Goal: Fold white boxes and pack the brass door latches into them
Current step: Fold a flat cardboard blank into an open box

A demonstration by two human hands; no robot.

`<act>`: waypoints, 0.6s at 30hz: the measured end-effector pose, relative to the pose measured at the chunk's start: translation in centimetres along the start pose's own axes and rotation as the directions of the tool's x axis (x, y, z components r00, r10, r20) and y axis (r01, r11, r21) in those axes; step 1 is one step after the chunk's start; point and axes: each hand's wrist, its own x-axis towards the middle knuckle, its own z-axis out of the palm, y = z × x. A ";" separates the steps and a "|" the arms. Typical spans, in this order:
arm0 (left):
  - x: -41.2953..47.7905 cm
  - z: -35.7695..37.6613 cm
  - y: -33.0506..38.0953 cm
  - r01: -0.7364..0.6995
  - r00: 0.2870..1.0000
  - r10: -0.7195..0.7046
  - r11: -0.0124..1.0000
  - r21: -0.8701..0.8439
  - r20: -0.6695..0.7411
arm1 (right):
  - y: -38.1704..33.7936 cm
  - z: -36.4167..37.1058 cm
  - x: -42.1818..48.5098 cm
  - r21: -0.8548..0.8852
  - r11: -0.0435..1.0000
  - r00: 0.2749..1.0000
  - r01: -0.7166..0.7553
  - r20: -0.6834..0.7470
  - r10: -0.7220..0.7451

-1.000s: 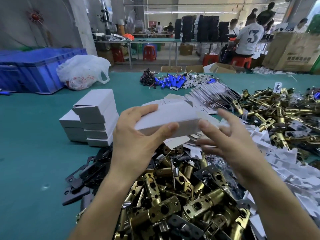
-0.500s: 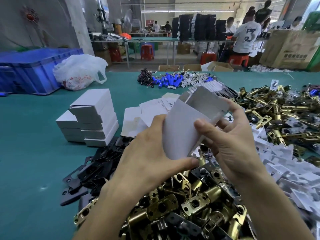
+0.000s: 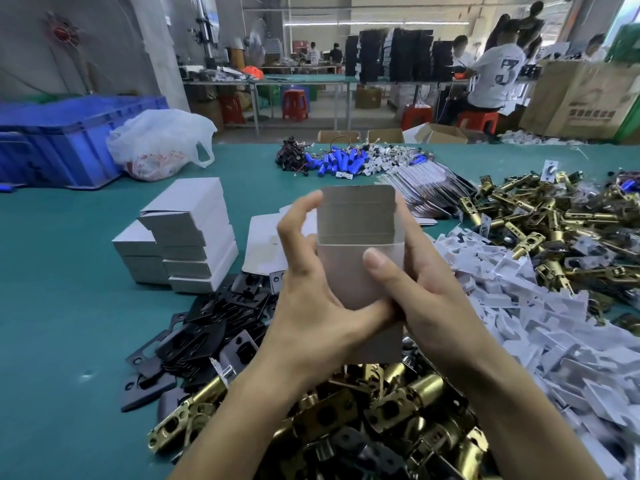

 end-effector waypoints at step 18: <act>1.5 -2.1 -1.9 0.077 0.928 -0.041 0.994 0.082 -0.370 | 2.1 -0.8 -0.9 -0.753 0.605 0.911 -0.256 0.022 0.413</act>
